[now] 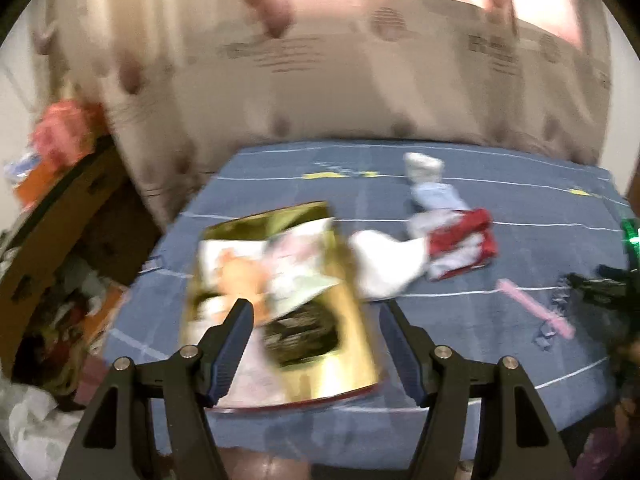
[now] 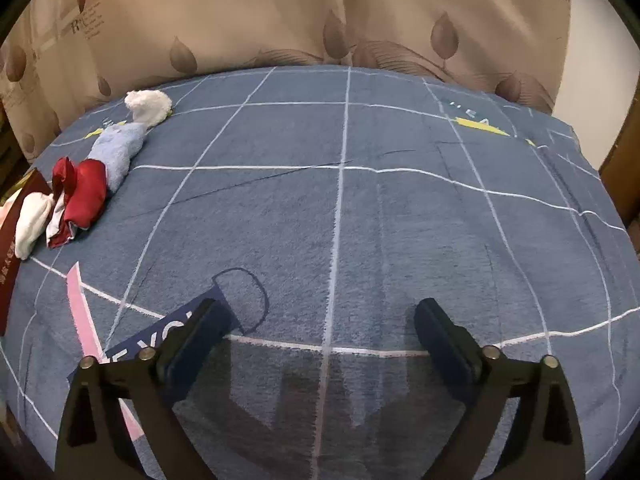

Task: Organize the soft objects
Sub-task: 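Move the left gripper to the white fluffy slipper and grasp it, then lift the fluffy slipper toward the tin with left while right grasps the white knit glove, then lower the fluffy slipper into the gold tin and open the left gripper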

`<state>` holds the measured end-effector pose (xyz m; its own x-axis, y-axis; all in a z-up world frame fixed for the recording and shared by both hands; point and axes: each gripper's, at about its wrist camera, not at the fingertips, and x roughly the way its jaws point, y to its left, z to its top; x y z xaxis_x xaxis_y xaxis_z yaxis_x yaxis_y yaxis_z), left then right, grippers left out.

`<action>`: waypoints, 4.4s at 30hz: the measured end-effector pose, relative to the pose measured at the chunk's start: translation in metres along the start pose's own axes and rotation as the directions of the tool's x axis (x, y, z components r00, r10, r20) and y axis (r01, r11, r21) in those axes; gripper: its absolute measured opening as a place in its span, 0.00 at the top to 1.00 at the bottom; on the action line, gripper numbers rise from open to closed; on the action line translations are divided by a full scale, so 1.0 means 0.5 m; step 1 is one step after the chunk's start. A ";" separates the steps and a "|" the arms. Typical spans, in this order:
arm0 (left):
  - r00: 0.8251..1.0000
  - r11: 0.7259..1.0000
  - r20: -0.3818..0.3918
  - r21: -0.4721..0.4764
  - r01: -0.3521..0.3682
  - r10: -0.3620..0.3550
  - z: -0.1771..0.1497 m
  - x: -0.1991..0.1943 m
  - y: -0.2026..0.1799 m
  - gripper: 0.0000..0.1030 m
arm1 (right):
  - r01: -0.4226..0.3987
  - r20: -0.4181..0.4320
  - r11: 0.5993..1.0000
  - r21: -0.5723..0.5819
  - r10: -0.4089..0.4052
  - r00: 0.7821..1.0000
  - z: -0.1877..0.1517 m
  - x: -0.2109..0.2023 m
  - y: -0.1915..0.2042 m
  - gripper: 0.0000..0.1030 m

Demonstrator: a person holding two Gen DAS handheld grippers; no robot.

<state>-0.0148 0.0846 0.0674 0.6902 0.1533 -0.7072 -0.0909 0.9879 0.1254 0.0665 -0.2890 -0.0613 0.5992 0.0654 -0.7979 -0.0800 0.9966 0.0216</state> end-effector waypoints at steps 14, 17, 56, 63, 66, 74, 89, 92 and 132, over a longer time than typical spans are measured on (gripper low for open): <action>0.886 0.893 -0.123 -0.011 0.450 -0.448 0.159 0.124 -0.139 0.35 | -0.080 0.015 0.997 0.005 0.080 0.997 -0.002 -0.007 -0.003 0.03; 0.836 0.846 -0.136 -0.137 0.515 -0.531 0.227 0.179 -0.134 0.35 | -0.092 0.016 0.996 -0.003 0.092 0.996 -0.002 -0.007 0.000 0.03; 0.867 0.850 -0.034 -0.224 0.478 -0.497 0.320 0.251 -0.155 0.71 | -0.204 0.038 0.978 0.029 0.203 0.978 0.000 -0.005 -0.014 0.03; 0.862 0.820 0.041 -0.287 0.494 -0.505 0.154 0.045 -0.067 0.71 | -0.230 0.056 0.973 0.025 0.229 0.972 -0.001 -0.014 -0.016 0.03; 0.876 0.829 0.044 -0.302 0.471 -0.481 0.079 -0.016 -0.032 0.71 | -0.364 0.134 0.929 -0.061 0.369 0.920 -0.006 -0.057 -0.011 0.05; 0.898 0.837 0.040 -0.348 0.423 -0.437 -0.039 -0.108 0.066 0.70 | -0.468 -0.046 0.656 -0.592 0.553 0.832 0.076 -0.201 0.300 0.08; 0.903 0.798 0.068 -0.444 0.409 -0.425 -0.100 -0.075 0.189 0.69 | -0.378 -0.219 0.401 -0.835 0.388 0.895 0.099 -0.042 0.605 0.29; 0.899 0.792 0.055 -0.452 0.411 -0.435 -0.108 -0.057 0.196 0.69 | -0.375 -0.245 0.372 -0.849 0.351 0.904 0.119 -0.010 0.634 0.29; 0.924 0.898 -0.070 -0.276 0.344 -0.375 -0.034 0.141 0.118 0.68 | -0.504 0.031 0.812 -0.295 0.535 0.844 -0.033 -0.272 0.221 0.77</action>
<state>0.0164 0.1542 0.0129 0.6216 -0.2276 -0.7496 -0.0423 0.9457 -0.3222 -0.0367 -0.1884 0.0395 0.4877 0.5904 -0.6431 -0.6018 0.7610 0.2423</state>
